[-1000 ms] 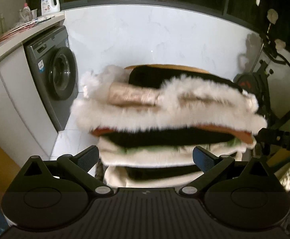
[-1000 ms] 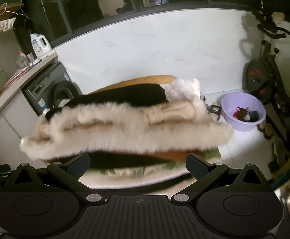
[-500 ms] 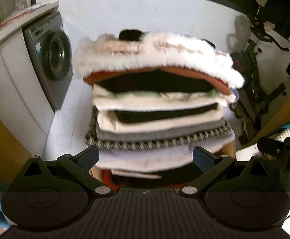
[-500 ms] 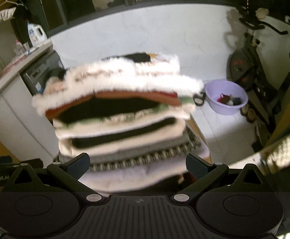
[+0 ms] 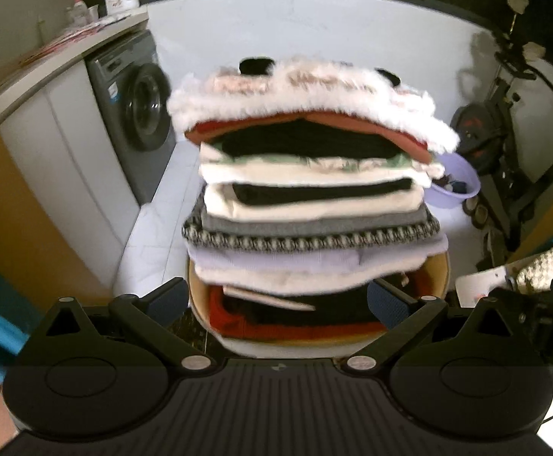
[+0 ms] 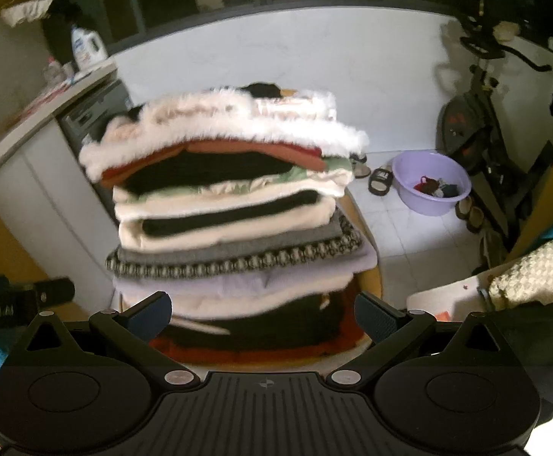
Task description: Fold clothes
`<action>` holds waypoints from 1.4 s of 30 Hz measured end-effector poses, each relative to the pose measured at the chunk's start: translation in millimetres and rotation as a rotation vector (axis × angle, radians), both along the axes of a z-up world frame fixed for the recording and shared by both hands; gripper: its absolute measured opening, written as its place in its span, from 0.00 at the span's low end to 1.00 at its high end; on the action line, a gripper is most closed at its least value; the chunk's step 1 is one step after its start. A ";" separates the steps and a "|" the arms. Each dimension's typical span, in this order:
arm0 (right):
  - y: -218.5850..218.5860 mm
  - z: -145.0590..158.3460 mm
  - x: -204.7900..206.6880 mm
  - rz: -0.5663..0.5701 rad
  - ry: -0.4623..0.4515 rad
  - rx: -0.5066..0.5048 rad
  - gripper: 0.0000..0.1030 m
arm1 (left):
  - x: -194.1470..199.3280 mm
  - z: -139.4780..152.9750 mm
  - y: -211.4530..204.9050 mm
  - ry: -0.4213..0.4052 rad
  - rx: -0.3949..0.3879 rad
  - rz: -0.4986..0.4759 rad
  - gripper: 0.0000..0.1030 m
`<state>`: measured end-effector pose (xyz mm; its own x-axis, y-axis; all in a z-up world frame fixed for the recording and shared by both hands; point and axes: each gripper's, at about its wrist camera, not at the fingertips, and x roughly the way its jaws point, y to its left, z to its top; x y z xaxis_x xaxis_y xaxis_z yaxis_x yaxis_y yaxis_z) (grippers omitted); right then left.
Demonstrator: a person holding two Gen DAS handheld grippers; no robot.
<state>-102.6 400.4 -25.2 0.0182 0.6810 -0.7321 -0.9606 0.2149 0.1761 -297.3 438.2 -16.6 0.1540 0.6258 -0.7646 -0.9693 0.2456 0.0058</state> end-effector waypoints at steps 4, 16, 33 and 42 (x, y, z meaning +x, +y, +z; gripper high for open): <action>-34.0 1.4 14.6 0.024 -0.012 0.015 0.99 | 20.5 -3.9 -34.8 0.010 -0.019 0.022 0.99; -128.9 -5.1 57.7 0.030 0.023 -0.004 0.99 | 56.6 -12.9 -132.4 0.017 -0.065 0.058 0.99; -180.0 2.9 54.5 0.043 -0.004 0.016 0.99 | 51.1 -7.2 -175.4 0.005 -0.067 0.082 0.99; -174.1 5.8 33.7 -0.011 -0.010 0.004 0.99 | 24.6 -1.4 -164.1 0.018 -0.066 0.067 0.99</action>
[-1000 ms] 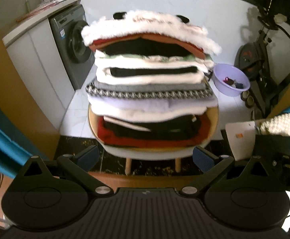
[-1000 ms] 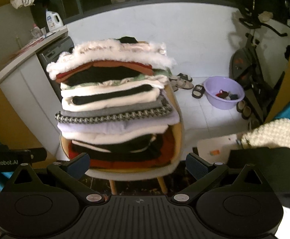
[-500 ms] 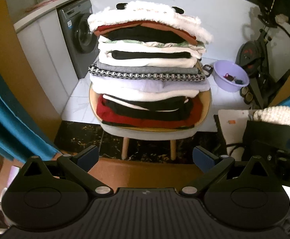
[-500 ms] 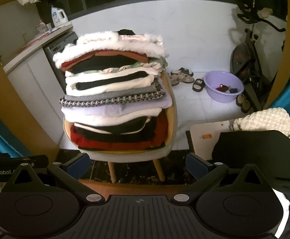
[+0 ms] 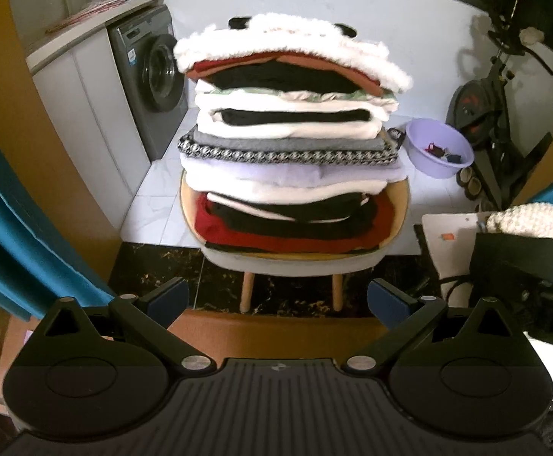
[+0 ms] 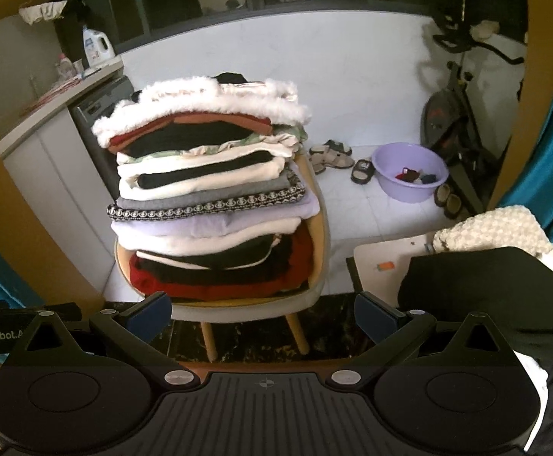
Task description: Fold clothes
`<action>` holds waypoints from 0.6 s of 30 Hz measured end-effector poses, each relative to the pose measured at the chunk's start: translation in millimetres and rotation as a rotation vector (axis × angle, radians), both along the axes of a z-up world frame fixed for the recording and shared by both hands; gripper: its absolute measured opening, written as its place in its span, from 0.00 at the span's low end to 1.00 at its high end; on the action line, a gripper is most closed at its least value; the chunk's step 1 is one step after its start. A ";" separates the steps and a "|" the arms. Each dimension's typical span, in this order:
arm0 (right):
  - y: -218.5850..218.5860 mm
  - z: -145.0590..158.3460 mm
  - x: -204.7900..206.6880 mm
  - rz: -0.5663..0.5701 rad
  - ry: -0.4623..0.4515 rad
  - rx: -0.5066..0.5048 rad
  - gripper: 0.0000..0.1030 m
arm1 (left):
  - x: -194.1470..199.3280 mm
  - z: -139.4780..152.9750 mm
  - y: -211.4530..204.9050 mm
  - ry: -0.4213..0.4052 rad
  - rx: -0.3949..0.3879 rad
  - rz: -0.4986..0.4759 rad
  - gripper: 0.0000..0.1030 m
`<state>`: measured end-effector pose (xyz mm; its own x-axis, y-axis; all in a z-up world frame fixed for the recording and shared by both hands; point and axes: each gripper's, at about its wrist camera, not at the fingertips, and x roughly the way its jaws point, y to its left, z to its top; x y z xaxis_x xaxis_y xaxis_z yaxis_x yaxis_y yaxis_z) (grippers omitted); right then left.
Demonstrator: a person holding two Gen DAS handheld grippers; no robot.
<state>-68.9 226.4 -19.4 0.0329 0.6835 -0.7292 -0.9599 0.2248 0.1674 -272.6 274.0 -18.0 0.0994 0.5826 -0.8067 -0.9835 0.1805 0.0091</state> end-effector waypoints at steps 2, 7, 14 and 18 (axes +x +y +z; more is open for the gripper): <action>4.6 -2.9 -9.1 0.008 -0.007 -0.031 0.99 | -7.1 1.0 3.4 -0.005 -0.003 -0.002 0.99; 8.2 -4.5 -25.9 -0.026 -0.027 -0.045 0.99 | -14.3 3.2 7.2 0.004 -0.001 -0.044 0.99; 8.4 -3.2 -37.2 -0.058 -0.032 -0.046 0.99 | -21.7 8.8 12.5 0.002 0.017 -0.074 0.99; 7.5 -4.4 -37.8 -0.076 -0.022 -0.054 0.99 | -23.0 10.6 10.8 -0.001 0.029 -0.094 0.99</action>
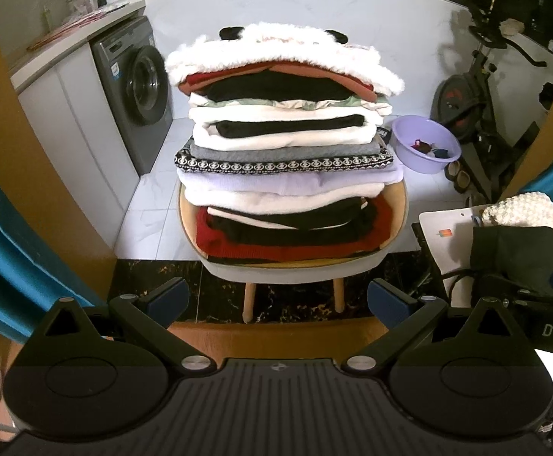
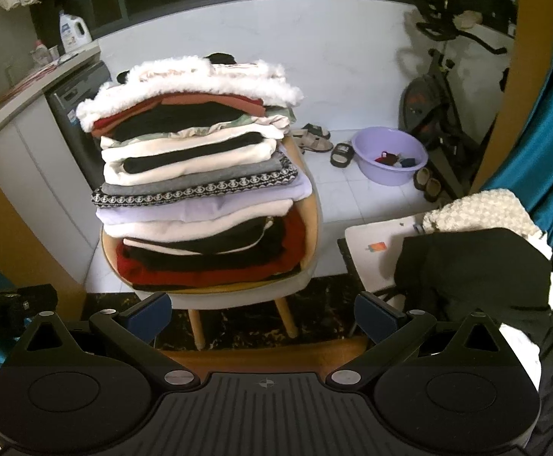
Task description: Fold clothes
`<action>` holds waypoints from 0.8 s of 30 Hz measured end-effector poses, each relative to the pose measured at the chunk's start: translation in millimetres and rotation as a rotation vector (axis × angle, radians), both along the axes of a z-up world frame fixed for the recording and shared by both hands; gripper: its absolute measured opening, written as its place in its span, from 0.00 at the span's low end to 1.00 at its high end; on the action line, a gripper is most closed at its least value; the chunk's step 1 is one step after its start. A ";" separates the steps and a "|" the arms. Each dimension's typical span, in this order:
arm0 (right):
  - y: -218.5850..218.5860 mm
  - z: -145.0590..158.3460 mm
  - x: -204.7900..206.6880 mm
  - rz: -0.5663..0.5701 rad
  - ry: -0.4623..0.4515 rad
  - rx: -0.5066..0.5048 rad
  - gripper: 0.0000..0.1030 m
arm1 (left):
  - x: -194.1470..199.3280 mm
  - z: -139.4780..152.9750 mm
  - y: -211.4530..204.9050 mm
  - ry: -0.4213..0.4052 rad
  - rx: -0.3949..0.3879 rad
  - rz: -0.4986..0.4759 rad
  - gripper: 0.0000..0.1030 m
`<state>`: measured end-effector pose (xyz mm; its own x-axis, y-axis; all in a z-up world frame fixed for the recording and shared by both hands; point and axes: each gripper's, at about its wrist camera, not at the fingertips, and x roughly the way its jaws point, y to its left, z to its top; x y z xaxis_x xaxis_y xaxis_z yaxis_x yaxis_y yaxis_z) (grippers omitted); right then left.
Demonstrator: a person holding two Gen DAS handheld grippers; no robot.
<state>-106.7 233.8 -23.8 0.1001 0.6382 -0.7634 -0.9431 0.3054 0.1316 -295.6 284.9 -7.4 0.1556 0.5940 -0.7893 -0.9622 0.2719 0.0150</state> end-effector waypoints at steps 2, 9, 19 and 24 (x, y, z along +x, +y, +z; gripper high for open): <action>-1.2 -1.1 -1.2 -0.002 0.003 -0.006 0.99 | -0.7 -0.5 -0.5 -0.004 -0.003 -0.005 0.99; -4.1 -3.9 -5.8 0.001 0.002 -0.024 0.99 | -3.6 -3.0 0.6 -0.017 -0.023 -0.007 0.99; -4.2 -3.7 -8.3 0.010 -0.007 -0.032 0.99 | -2.6 -5.0 3.6 -0.024 -0.034 -0.010 0.99; -3.5 -4.1 -7.2 0.011 -0.007 -0.034 0.99 | -3.5 -5.8 3.7 -0.024 -0.038 -0.007 0.99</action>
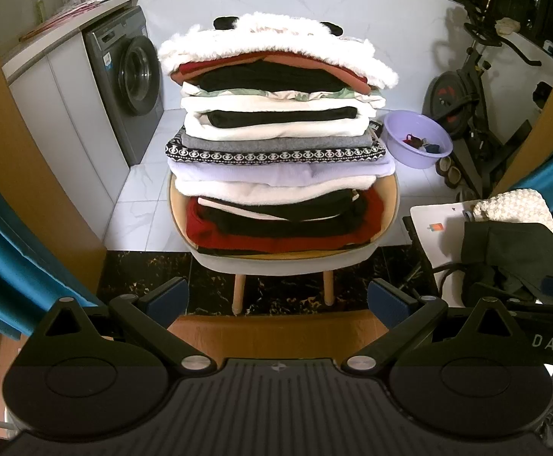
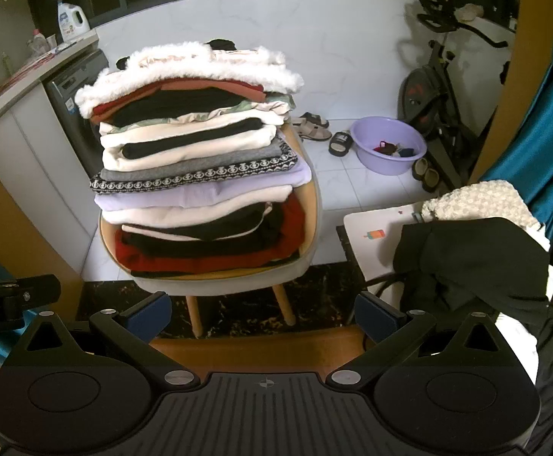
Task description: Fold clothes
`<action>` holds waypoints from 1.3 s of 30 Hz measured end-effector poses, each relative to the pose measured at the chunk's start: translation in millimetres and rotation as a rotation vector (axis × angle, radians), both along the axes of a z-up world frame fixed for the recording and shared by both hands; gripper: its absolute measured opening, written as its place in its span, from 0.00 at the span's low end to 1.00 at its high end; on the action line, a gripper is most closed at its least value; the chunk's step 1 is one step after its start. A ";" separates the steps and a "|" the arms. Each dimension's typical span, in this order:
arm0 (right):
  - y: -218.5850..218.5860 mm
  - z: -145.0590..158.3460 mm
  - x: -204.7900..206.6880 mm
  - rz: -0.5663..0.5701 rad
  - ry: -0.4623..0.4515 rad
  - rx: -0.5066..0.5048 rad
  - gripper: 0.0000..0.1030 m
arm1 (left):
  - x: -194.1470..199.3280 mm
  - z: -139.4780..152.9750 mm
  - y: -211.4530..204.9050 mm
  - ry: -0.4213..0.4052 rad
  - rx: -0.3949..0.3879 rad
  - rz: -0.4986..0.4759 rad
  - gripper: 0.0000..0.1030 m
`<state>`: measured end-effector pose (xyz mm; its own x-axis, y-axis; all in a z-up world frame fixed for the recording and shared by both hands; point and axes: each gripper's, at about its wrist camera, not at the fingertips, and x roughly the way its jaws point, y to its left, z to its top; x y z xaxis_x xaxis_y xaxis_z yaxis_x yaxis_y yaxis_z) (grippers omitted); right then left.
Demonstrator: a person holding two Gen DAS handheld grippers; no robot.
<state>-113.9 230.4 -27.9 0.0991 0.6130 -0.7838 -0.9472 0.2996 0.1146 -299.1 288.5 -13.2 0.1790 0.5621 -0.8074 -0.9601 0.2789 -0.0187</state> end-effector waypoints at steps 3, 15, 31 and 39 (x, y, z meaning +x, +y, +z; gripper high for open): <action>-0.9 -1.1 -0.9 -0.002 0.001 0.001 0.99 | 1.2 -0.8 0.9 0.002 -0.002 -0.002 0.99; -0.7 -1.5 -0.1 -0.001 0.003 -0.007 0.99 | 1.8 -2.7 3.0 0.002 -0.007 -0.005 0.99; 0.8 -4.7 -0.5 0.000 0.005 -0.016 0.99 | 0.5 -5.2 4.8 0.000 -0.018 -0.003 0.99; 0.0 -5.3 -0.4 -0.004 0.005 -0.022 0.99 | 3.3 -5.6 3.8 0.002 -0.019 -0.020 0.99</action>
<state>-114.3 230.4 -33.2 0.0976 0.5954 -0.7975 -0.9453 0.3060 0.1127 -295.8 292.3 -18.7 0.1886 0.5432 -0.8181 -0.9545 0.2973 -0.0227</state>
